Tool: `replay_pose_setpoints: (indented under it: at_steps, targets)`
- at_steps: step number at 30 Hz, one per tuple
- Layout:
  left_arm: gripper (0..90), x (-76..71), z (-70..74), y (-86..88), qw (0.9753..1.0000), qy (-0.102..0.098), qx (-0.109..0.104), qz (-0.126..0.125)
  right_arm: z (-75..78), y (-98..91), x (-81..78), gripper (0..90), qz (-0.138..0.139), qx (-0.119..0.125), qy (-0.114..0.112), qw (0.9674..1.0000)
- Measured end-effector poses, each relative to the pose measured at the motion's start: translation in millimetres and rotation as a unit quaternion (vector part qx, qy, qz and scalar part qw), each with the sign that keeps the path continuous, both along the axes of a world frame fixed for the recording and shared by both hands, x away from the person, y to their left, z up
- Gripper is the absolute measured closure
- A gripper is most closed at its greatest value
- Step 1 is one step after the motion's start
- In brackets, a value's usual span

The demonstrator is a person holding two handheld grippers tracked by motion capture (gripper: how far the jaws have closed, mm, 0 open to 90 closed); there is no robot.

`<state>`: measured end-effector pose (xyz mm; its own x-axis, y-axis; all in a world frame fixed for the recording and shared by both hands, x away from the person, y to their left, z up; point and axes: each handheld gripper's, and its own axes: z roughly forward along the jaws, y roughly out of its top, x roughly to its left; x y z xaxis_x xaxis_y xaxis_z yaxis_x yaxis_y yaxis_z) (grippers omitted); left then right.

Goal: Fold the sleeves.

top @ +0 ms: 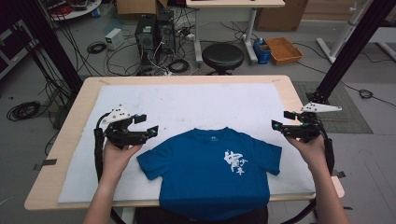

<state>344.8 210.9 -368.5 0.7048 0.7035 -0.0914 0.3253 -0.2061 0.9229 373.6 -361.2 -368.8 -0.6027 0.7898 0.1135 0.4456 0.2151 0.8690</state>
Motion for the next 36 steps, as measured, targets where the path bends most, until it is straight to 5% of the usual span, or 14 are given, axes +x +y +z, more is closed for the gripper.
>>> replay_pose_setpoints:
  at_steps: [23, 36]
  targets:
    - [29.7, -9.2, -9.2, 10.6, 0.9999, 0.009, 0.012, 0.006, -2.0, -1.3, 1.4, 23.3, -0.006, -0.010, 0.003, 0.9999]
    - [51.0, -36.5, -44.1, 46.6, 0.9973, 0.073, 0.003, 0.009, -3.7, -1.5, 1.9, 24.1, -0.008, -0.019, 0.001, 0.9998]
